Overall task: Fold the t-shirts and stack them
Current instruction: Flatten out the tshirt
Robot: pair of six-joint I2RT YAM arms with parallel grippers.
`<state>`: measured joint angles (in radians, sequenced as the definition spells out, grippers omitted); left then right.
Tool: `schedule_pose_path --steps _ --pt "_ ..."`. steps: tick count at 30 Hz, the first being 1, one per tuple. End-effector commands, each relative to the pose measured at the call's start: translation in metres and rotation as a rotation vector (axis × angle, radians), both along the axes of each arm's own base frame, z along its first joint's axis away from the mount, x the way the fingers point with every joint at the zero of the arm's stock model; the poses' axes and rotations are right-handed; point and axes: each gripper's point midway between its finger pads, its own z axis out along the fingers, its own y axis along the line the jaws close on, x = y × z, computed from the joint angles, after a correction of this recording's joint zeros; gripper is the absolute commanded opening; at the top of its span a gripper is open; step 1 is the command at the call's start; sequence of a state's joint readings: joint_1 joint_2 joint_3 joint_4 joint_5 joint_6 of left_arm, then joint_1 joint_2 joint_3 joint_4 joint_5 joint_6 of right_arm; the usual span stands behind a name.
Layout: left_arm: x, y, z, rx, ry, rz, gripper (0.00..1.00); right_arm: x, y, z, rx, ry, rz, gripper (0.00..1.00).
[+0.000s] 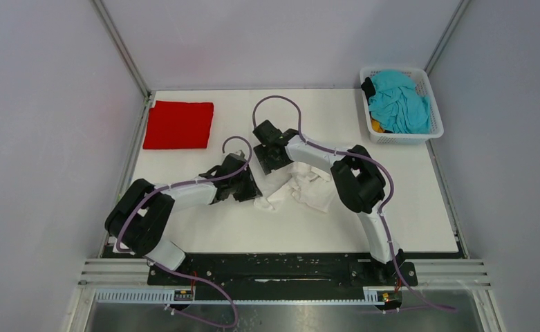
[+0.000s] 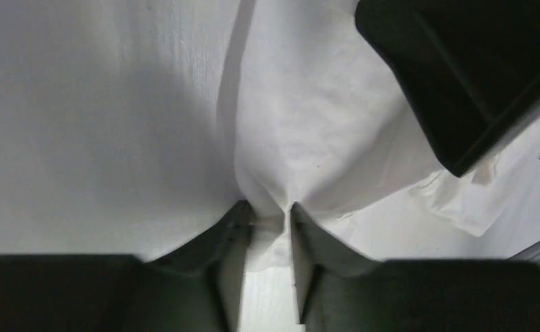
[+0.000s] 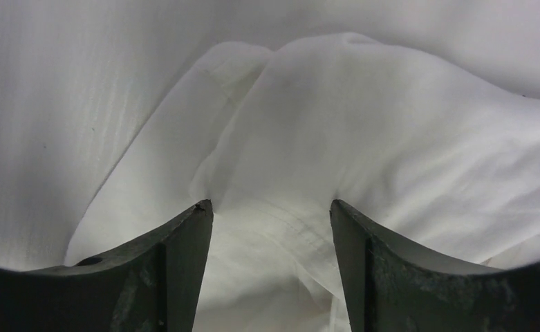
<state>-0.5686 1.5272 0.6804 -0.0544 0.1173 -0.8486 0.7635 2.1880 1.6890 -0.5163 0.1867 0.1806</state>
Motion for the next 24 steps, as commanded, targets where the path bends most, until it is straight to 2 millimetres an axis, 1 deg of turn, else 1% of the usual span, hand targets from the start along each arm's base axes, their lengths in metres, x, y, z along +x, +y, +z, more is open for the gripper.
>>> schedule_pose_path --steps 1,3,4,7,8,12,14,18,20,22,24 --pt "-0.008 0.005 -0.017 0.1 0.033 0.005 0.2 0.006 -0.011 0.01 -0.061 -0.025 -0.038 0.69" --pt "-0.008 0.01 -0.019 0.149 0.02 0.018 0.01 0.007 -0.017 0.01 -0.088 -0.036 -0.044 0.68" --pt "-0.007 0.013 -0.019 0.166 0.014 0.027 0.0 0.007 -0.019 0.01 -0.099 -0.04 -0.04 0.67" --pt "-0.006 0.017 -0.015 0.18 -0.011 0.038 0.0 0.005 -0.024 0.01 -0.122 -0.043 -0.022 0.67" --pt "-0.006 0.018 -0.012 0.179 -0.023 0.041 0.0 0.005 -0.027 0.01 -0.132 -0.045 -0.018 0.68" --pt "-0.007 0.028 -0.005 0.197 -0.056 0.061 0.0 0.001 -0.042 0.005 -0.193 -0.047 -0.014 0.69" --pt "-0.009 0.033 -0.004 0.206 -0.067 0.071 0.0 -0.001 -0.049 0.007 -0.205 -0.055 -0.027 0.69" --pt "-0.019 0.041 -0.005 0.208 -0.069 0.077 0.0 0.0 -0.052 0.012 -0.184 -0.084 -0.043 0.67" --pt "-0.024 0.045 -0.005 0.203 -0.07 0.086 0.0 -0.001 -0.054 0.013 -0.176 -0.089 -0.053 0.64" --pt "-0.027 0.05 -0.005 0.204 -0.077 0.097 0.0 0.0 -0.055 0.014 -0.169 -0.094 -0.064 0.55" --pt "-0.029 0.052 -0.001 0.195 -0.093 0.102 0.0 0.002 -0.058 0.015 -0.166 -0.104 -0.08 0.45"
